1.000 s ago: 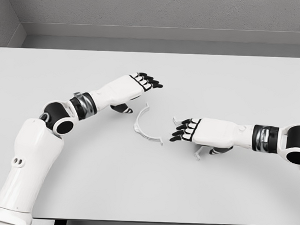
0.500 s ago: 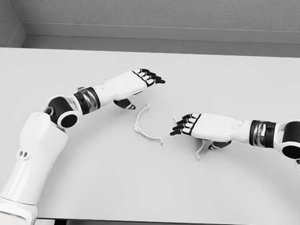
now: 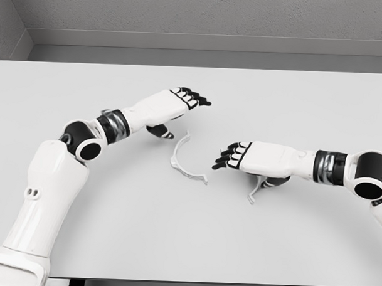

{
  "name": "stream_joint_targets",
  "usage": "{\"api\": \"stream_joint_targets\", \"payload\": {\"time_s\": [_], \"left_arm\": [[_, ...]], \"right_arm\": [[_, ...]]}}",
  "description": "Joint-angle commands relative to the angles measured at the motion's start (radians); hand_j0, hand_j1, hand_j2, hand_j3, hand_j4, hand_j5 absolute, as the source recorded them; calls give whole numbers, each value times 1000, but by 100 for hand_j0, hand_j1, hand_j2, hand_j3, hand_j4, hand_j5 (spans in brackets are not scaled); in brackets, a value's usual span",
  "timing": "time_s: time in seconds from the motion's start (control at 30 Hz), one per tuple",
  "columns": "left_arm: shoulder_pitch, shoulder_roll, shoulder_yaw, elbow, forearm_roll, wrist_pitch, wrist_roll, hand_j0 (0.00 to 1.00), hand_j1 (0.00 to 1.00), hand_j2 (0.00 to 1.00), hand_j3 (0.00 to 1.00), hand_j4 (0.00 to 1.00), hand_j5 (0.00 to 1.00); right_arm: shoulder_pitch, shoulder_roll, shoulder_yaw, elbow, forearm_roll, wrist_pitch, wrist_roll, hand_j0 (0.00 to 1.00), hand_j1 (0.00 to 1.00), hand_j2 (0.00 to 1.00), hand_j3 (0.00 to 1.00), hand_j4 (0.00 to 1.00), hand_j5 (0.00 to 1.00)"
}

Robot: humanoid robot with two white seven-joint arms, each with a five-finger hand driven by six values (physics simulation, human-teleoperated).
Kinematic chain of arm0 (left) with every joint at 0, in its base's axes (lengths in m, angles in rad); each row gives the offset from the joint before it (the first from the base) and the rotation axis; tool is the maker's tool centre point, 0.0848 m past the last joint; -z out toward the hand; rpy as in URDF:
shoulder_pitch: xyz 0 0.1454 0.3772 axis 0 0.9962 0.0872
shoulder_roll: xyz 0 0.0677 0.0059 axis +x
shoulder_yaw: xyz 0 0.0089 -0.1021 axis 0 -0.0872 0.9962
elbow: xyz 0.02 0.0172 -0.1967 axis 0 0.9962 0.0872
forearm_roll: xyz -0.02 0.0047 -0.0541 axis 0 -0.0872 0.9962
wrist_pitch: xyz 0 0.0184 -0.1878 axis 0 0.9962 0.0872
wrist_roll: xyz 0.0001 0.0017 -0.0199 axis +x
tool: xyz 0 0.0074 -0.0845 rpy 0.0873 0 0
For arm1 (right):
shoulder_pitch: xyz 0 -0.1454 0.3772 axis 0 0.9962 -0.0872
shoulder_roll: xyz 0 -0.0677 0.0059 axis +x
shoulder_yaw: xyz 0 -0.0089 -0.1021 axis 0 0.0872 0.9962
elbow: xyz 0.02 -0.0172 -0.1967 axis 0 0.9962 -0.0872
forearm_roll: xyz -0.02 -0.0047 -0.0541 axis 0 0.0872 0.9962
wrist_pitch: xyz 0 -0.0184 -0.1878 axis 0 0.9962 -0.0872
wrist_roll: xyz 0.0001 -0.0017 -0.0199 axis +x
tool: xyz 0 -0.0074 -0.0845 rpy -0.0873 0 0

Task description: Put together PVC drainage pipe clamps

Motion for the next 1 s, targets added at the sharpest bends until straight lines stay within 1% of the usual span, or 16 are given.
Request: {"api": "stream_joint_targets", "payload": {"time_s": [0.0,0.23,0.3,0.43,0.5,0.8,0.97], "left_arm": [[-2,-3,-4,14,5,2,1,100,100,100,100,100,100],[0,-6,-15,23,5,2,1,100,100,100,100,100,100],[0,-7,-32,23,5,2,1,100,100,100,100,100,100],[0,-7,-35,22,5,2,1,100,100,100,100,100,100],[2,-9,-47,14,7,2,1,100,100,100,100,100,100],[5,-50,-50,6,7,2,1,100,100,100,100,100,100],[8,-55,-62,-4,7,2,1,100,100,100,100,100,100]], "right_arm": [[0,7,0,0,-6,3,0,100,100,100,100,100,100],[-2,13,0,0,-6,3,0,100,100,100,100,100,100],[-3,13,0,1,-6,3,0,100,100,100,100,100,100],[-5,13,0,0,-6,3,0,100,100,100,100,100,100],[-11,18,0,3,-6,3,0,100,100,100,100,100,100],[-23,34,15,18,-6,3,0,100,100,100,100,100,100],[-29,36,21,29,-6,3,0,100,100,100,100,100,100]]}}
